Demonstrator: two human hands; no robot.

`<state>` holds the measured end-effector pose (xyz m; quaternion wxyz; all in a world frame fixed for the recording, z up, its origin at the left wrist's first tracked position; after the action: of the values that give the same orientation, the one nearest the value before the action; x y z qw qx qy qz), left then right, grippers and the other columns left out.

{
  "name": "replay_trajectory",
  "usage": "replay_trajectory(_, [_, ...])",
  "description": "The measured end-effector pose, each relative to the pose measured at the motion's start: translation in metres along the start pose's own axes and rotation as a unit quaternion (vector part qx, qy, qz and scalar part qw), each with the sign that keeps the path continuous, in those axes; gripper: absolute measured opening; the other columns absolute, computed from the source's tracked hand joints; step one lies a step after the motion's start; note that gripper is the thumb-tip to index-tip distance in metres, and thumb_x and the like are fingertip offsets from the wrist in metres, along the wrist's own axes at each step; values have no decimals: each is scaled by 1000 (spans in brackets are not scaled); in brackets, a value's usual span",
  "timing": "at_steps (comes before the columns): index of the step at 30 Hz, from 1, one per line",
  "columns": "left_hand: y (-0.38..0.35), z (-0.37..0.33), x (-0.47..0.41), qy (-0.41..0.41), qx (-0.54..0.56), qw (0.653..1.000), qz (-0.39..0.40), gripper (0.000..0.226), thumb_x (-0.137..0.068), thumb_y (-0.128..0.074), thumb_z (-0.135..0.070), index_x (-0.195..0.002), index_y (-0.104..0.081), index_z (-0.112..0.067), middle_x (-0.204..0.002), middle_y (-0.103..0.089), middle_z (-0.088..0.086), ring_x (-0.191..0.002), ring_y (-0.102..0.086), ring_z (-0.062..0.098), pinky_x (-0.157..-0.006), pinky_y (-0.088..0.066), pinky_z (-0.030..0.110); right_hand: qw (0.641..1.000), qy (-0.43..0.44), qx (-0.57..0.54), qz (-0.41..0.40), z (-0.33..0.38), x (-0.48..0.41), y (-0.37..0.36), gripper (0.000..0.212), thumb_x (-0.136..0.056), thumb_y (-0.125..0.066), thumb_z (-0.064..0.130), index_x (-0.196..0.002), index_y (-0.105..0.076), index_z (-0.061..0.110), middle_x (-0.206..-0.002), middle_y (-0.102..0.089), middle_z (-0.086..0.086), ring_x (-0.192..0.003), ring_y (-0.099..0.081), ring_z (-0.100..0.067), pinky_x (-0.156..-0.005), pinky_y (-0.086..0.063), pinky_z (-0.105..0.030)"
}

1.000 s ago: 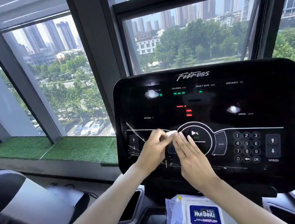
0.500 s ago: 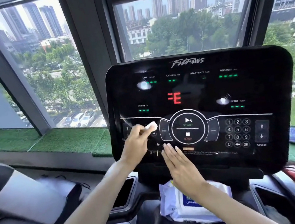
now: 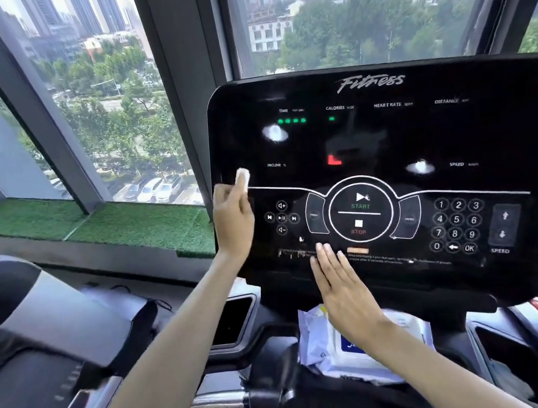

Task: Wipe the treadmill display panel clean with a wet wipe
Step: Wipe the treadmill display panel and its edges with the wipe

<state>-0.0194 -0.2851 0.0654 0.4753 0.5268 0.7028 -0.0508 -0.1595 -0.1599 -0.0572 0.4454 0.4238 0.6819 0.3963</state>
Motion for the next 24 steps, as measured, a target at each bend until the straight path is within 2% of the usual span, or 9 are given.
replay_trajectory(3, [3,13,-1,52,32,997,-36,46,-93,-52,-1,-135,-51,-20,-84,-42,2,-69,-42,10,-74,-39,5,1000,-11,20,5,1,1,-2,79,-79,-57,20,-141,-18,-10,-150,-9,-33,-141,-10,-42,-116,-7,-51])
replay_trajectory(7, [0,27,70,45,14,999,-26,48,-87,-57,8,-131,-55,-13,-79,-43,6,-67,-37,9,-73,-36,3,1000,-6,30,5,2,1,-4,78,-84,-55,24,-142,-14,-8,-149,-1,-33,-142,-6,-41,-116,-8,-51])
replay_trajectory(9, [0,33,77,40,18,999,-11,44,-86,-60,6,-126,-59,-13,-76,-44,8,-64,-38,12,-68,-36,6,1000,-8,18,11,1,0,-5,80,-81,-59,25,-142,-18,-6,-150,-6,-33,-142,-6,-41,-116,-10,-51])
replay_trajectory(11, [5,36,57,63,35,997,-33,39,-87,-61,3,-123,-62,-15,-76,-44,5,-63,-41,15,-66,-37,10,1000,-6,1,21,3,0,-8,82,-77,-63,22,-142,-21,-6,-150,-8,-33,-142,-6,-41,-115,-12,-53])
replay_trajectory(15, [10,25,19,76,36,995,-49,41,-90,-56,3,-125,-61,-16,-77,-38,-7,-62,-38,8,-67,-38,4,1000,-11,-20,5,3,-1,-7,79,-72,-61,13,-140,-27,-8,-149,-11,-34,-141,-9,-42,-114,-16,-53])
replay_trajectory(19, [8,27,57,59,23,998,-27,44,-90,-56,2,-131,-55,-14,-80,-39,2,-67,-36,9,-77,-35,3,1000,-9,-24,0,3,0,-8,73,-75,-54,9,-141,-26,-7,-150,-8,-33,-142,-6,-41,-113,-11,-54])
replay_trajectory(22, [4,32,94,51,38,998,18,45,-91,-56,1,-133,-53,-14,-80,-41,5,-65,-36,7,-72,-36,6,999,-12,-33,-8,2,0,-7,74,-74,-58,10,-140,-30,-7,-150,-13,-32,-142,-10,-40,-113,-13,-53])
replay_trajectory(24, [5,34,88,66,44,997,11,40,-91,-57,0,-129,-57,-13,-78,-42,5,-63,-38,8,-68,-37,6,999,-12,-36,-13,2,0,-7,73,-74,-57,10,-140,-30,-7,-150,-14,-32,-142,-11,-40,-115,-16,-53])
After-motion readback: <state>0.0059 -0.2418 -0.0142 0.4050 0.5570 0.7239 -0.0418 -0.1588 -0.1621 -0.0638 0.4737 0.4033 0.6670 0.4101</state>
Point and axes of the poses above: each hand's wrist, its own x-axis away from the middle knuckle, its own y-axis out of the back of the hand, z = x × y, the point moved 10 cm from there along -x, towards the middle knuckle
